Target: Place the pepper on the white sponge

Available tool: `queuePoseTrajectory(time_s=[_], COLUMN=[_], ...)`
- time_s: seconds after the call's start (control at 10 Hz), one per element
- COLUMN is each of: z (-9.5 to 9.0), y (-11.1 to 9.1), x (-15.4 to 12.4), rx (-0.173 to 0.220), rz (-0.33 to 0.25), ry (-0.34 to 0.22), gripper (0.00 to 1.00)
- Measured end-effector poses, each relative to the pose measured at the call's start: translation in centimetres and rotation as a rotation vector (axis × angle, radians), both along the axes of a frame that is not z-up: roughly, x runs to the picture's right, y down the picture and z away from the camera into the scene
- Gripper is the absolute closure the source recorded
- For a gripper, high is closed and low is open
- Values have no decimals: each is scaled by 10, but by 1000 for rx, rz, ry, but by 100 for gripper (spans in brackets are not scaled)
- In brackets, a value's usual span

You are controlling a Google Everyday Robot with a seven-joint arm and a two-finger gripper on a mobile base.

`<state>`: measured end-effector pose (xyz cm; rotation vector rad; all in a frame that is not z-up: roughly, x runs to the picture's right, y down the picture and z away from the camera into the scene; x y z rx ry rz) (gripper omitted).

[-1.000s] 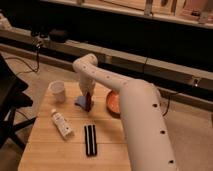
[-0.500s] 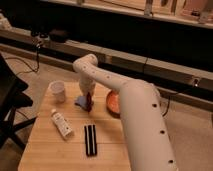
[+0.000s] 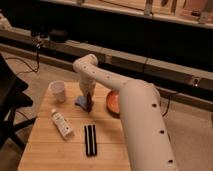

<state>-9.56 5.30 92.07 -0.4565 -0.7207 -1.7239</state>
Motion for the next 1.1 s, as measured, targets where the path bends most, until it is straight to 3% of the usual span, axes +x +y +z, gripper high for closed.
queuePoseTrajectory(time_s=[0.2,0.3,0.4,1.1], z=[0,0,0,1], y=[0,0,1,3], x=[0,0,1,1], rx=[-1,-2,-3,-10], rz=[-4,-6,-8,-30], ry=[-4,-7,-10,-32], gripper=[69,58,53,52])
